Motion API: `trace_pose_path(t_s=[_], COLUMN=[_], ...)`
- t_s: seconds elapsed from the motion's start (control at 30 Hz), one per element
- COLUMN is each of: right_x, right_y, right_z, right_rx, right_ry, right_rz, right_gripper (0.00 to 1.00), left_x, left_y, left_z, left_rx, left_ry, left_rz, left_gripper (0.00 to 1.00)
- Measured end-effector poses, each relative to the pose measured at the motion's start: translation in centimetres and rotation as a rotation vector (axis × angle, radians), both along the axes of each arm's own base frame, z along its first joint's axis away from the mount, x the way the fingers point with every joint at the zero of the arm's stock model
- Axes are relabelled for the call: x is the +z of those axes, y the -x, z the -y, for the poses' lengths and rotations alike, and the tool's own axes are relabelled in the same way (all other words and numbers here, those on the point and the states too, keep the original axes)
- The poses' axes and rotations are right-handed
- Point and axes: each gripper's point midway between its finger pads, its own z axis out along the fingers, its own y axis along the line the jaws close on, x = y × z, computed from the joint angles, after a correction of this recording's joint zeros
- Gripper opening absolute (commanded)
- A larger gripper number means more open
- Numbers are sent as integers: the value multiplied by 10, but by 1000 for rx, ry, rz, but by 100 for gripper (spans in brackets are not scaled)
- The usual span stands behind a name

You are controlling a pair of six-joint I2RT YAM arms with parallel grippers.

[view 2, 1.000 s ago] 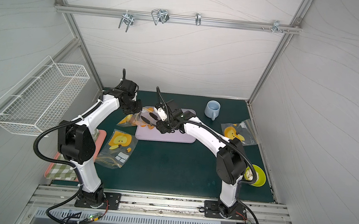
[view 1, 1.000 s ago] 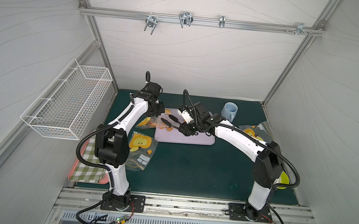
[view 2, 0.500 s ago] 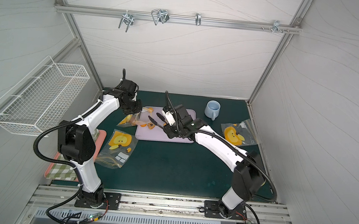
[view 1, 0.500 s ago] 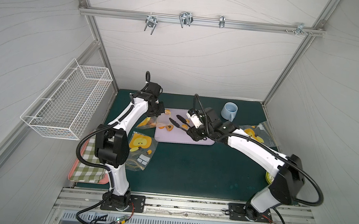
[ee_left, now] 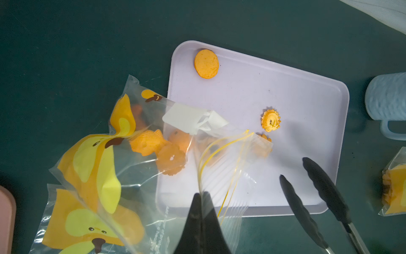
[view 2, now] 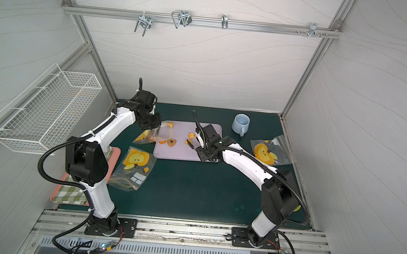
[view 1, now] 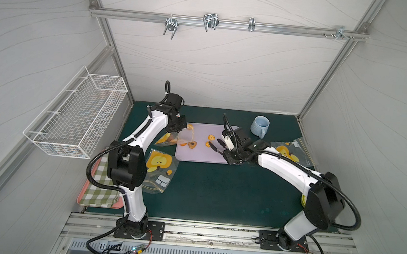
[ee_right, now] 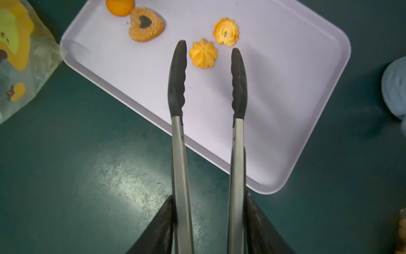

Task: Put the cookies into a resealable bag to prevent moisture
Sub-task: Pick up the cookie from the tray.

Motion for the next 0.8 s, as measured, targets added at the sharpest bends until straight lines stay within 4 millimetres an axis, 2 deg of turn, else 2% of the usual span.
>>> trace_pose_path(t_s=[0.4, 0.8], right_x=[-16, -32], right_y=[-14, -17], right_z=[-14, -29], right_rx=[6, 48], right_ry=[52, 122], right_rz=[-35, -55], right_gripper=[52, 51], left_x=[0, 0], left_y=[0, 0], left_z=[0, 0], left_rx=[0, 0], left_ry=[0, 0], left_rz=[0, 0], left_gripper=[0, 0])
